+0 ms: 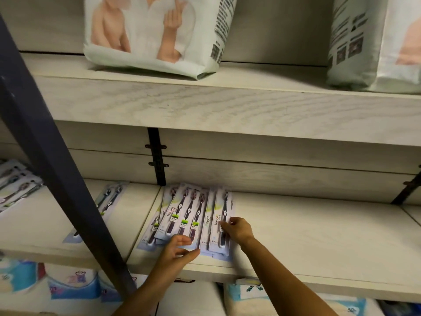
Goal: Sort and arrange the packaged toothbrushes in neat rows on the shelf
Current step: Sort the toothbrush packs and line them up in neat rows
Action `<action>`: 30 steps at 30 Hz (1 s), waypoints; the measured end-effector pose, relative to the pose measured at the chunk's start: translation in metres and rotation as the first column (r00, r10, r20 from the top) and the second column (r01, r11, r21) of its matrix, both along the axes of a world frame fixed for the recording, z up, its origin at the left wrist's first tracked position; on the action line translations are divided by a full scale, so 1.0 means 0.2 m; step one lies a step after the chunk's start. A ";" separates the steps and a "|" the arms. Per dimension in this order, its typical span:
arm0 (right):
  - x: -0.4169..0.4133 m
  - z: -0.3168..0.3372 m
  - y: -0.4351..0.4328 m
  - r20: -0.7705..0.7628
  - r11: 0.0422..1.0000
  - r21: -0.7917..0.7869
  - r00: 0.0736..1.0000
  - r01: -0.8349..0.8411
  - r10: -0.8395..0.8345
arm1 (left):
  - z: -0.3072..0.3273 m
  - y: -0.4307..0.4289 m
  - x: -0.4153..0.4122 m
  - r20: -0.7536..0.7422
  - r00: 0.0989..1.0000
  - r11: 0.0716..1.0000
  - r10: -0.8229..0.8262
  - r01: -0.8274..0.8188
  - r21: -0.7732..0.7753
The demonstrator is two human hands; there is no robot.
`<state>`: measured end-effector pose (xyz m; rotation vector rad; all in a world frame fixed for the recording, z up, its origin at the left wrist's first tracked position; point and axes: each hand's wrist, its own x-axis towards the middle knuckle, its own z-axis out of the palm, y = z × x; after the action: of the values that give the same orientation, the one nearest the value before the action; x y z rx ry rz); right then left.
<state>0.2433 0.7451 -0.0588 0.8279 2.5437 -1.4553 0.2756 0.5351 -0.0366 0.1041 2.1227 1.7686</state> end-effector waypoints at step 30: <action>0.25 0.13 0.03 -0.156 0.988 0.152 0.988 0.028 -0.004 | 0.12 -0.10 0.08 -0.042 0.999 0.999 0.032 -0.033 -0.006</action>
<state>0.2936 0.7509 -0.0322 0.7859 2.8008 -1.3934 0.2917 0.5150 -0.0133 0.1066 2.1710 1.7932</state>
